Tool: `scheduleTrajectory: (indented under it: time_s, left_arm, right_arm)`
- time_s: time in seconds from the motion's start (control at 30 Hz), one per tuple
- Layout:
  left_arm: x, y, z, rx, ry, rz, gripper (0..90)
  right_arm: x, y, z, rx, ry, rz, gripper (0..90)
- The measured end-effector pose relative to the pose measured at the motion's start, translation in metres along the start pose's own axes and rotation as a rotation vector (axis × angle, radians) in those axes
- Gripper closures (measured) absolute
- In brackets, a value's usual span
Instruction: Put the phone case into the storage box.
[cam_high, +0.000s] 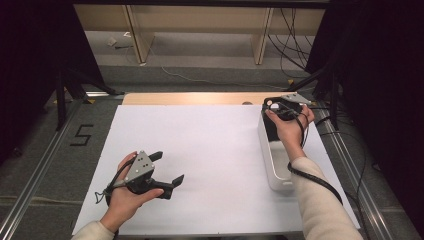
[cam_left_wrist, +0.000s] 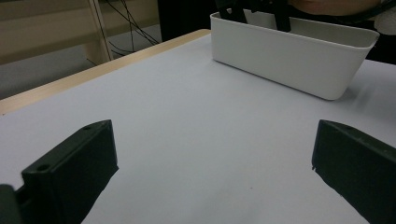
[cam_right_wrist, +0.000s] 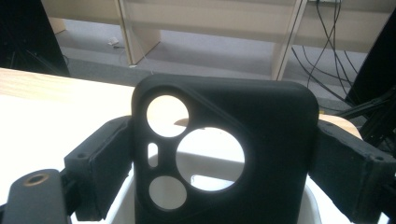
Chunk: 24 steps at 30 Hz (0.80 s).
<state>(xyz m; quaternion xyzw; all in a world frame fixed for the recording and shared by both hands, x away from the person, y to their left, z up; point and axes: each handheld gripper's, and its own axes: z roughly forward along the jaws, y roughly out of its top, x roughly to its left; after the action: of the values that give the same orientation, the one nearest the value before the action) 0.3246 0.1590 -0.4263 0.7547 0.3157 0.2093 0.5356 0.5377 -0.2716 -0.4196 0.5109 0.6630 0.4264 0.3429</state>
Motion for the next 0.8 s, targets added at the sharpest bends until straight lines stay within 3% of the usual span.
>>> scheduleTrajectory:
  time_s: [0.47, 0.8]
  left_arm:
    - [0.0004, -0.0002, 0.0004, -0.002, -0.002, -0.002, 0.0]
    - [0.0, 0.0, 0.0002, -0.002, 0.001, -0.002, 0.0]
  right_arm:
    - [-0.0037, -0.0029, 0.0057, 0.012, -0.013, 0.004, 12.4]
    - [-0.0026, 0.0031, -0.0013, -0.001, 0.017, 0.0, 3.3]
